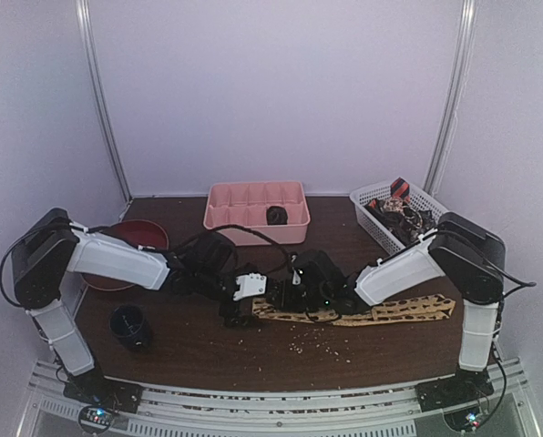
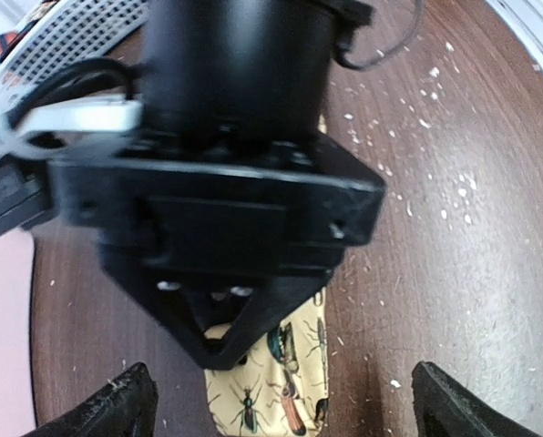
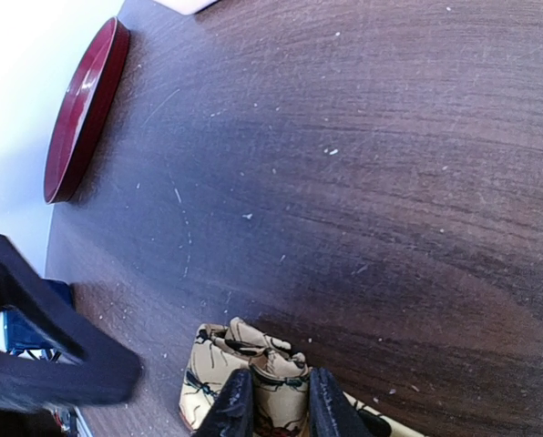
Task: Roll the ties
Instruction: Roll the tie at the center of the board.
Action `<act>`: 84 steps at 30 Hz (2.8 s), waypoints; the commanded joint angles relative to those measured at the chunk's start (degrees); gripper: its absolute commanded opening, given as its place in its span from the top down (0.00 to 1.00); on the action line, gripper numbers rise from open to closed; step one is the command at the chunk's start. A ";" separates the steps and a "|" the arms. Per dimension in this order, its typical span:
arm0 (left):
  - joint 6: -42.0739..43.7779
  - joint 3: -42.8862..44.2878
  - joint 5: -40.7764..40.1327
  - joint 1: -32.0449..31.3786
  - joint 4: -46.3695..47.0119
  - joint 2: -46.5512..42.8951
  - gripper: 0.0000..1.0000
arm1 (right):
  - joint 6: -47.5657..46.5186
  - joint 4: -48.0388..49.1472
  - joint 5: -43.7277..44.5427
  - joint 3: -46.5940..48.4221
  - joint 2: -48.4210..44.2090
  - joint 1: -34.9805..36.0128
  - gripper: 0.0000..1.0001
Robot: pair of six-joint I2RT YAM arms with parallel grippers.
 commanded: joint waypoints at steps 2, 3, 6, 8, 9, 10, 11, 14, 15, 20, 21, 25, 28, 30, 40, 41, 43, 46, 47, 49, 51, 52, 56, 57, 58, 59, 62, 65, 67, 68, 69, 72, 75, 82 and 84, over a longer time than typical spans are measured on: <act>9.04 3.08 3.15 0.19 -0.23 4.77 0.02 | 0.02 1.18 -1.00 -1.33 0.50 -0.20 0.78; 8.99 3.37 3.03 0.33 -0.03 5.38 0.02 | 0.01 1.25 -1.07 -1.29 0.59 -0.20 0.78; 9.27 3.58 3.16 0.77 1.07 6.36 0.03 | 0.13 1.45 -1.42 -1.25 0.86 -0.27 0.79; 9.44 4.07 2.83 1.31 0.97 6.88 0.04 | 0.11 1.56 -1.54 -1.30 0.80 -0.24 0.79; 9.53 4.38 2.85 1.58 0.71 7.23 0.05 | 0.16 1.57 -1.49 -1.37 0.75 -0.19 0.79; 9.49 4.66 2.85 1.88 0.36 7.67 0.06 | 0.12 1.57 -1.40 -1.39 0.62 -0.22 0.79; 9.53 4.83 2.85 2.17 0.09 7.82 0.07 | 0.10 1.57 -1.31 -1.42 0.49 -0.21 0.78; 9.44 4.96 3.25 2.79 -0.48 7.90 0.09 | 0.13 1.57 -1.26 -1.46 0.31 -0.25 0.79; 9.27 5.20 3.26 2.89 -0.81 8.00 0.09 | 0.16 1.57 -1.27 -1.43 0.36 -0.24 0.79; 6.29 3.97 1.76 3.02 0.25 8.31 0.22 | 0.29 1.66 -1.26 -1.26 0.63 -0.25 0.79; 5.84 3.41 1.71 3.02 1.19 8.26 0.22 | 0.31 1.65 -1.22 -1.34 0.62 -0.24 0.79; 4.75 3.11 2.58 3.02 2.00 8.85 0.23 | 0.29 1.57 -1.00 -1.82 0.15 -0.24 0.79; 4.48 3.06 3.41 2.98 1.77 9.12 0.24 | 0.39 1.65 -0.91 -2.12 -0.11 -0.24 0.79; 4.41 3.00 3.87 3.01 1.58 9.30 0.26 | 0.69 2.01 -1.06 -2.51 -0.31 -0.25 0.79; 6.24 3.18 5.74 3.02 -0.78 9.11 0.51 | 3.76 6.33 -4.20 -4.59 -1.14 -0.25 0.78; 6.45 3.11 5.82 3.01 -0.98 9.09 0.52 | 4.13 6.77 -4.44 -4.90 -1.21 -0.25 0.79; 6.67 2.95 6.12 3.02 -1.15 8.80 0.53 | 4.51 7.62 -4.71 -5.41 -1.58 -0.27 0.78; 6.86 2.41 6.27 3.02 -1.06 8.35 0.55 | 5.32 9.09 -5.39 -6.26 -2.07 -0.25 0.78; 6.86 2.30 6.19 3.02 -1.04 8.22 0.55 | 5.59 9.58 -5.67 -6.51 -2.16 -0.25 0.78; 6.30 2.15 5.58 3.02 -0.77 7.99 0.50 | 5.91 10.07 -5.91 -6.82 -2.00 -0.25 0.78; 5.96 2.26 4.80 3.02 -0.90 7.74 0.46 | 6.00 10.24 -6.12 -6.71 -1.63 -0.22 0.78; 5.67 2.24 4.21 3.02 -0.78 7.64 0.44 | 6.04 10.36 -6.17 -6.78 -1.35 -0.20 0.78; 5.15 2.71 2.26 3.02 -0.52 7.41 0.36 | 6.20 10.85 -6.27 -6.79 -0.83 -0.24 0.78; 4.88 2.90 2.16 3.02 -0.46 7.53 0.35 | 6.13 10.93 -6.27 -6.83 -0.78 -0.25 0.78; 4.64 3.18 2.15 3.02 -0.49 7.72 0.34 | 6.09 10.90 -6.20 -6.79 -0.84 -0.25 0.78; 4.47 3.48 2.31 3.02 -0.59 8.01 0.33 | 6.02 10.87 -6.14 -6.79 -0.83 -0.25 0.78; 4.05 4.62 2.45 3.02 -1.57 9.12 0.32 | 5.83 10.82 -6.10 -6.77 -0.71 -0.24 0.78; 3.63 4.55 1.80 3.02 -1.76 9.73 0.33 | 5.82 10.83 -6.16 -6.62 -0.62 -0.24 0.78; 3.59 4.22 1.90 3.09 -1.89 9.83 0.35 | 5.80 10.87 -6.27 -6.62 -0.62 -0.25 0.78; 3.56 4.16 2.15 3.11 -2.11 9.87 0.37 | 5.78 10.87 -6.39 -6.69 -0.60 -0.24 0.78; 3.67 4.23 2.57 3.11 -2.43 9.87 0.41 | 5.82 10.92 -6.44 -6.84 -0.74 -0.18 0.78; 3.87 4.20 3.98 3.10 -2.69 9.58 0.51 | 5.95 11.14 -6.74 -7.05 -1.20 -0.17 0.78; 3.96 4.12 4.60 3.11 -2.44 9.56 0.60 | 6.13 11.21 -6.96 -7.29 -1.40 -0.24 0.78; 3.68 3.96 3.97 3.11 -2.42 9.89 0.58 | 6.58 11.69 -6.85 -8.19 -0.64 -0.27 0.78; 3.21 3.90 3.38 3.06 -2.21 9.60 0.52 | 6.36 11.61 -6.31 -8.08 -0.56 -0.32 0.79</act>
